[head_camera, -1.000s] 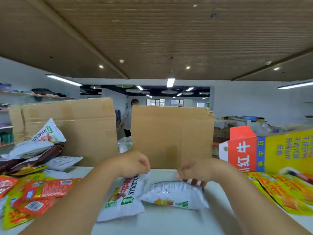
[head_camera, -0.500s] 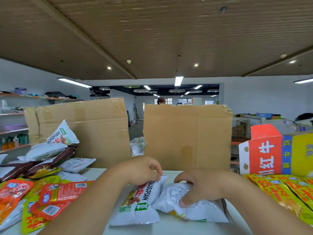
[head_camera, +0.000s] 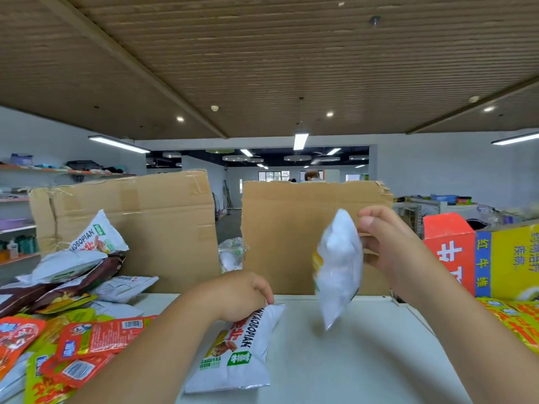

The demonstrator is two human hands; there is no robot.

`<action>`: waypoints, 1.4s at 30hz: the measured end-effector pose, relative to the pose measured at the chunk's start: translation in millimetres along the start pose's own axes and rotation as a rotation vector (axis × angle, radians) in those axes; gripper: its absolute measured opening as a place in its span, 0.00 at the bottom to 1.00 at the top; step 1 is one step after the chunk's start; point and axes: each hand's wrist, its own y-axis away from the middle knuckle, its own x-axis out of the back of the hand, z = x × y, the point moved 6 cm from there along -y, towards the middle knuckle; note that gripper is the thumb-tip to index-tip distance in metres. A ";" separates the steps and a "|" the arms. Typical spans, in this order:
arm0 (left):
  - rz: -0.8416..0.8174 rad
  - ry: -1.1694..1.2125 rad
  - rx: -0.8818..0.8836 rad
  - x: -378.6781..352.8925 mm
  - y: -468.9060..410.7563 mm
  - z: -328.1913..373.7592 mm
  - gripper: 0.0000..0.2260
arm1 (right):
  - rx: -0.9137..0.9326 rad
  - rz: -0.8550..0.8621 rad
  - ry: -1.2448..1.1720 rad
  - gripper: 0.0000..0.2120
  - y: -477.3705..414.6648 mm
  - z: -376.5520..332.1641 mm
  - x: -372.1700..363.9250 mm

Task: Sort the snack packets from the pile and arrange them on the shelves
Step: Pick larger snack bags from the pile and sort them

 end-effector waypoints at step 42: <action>0.144 -0.320 0.098 -48.1 46.3 16.2 0.26 | -0.075 -0.678 1.511 0.08 36.9 73.7 -74.7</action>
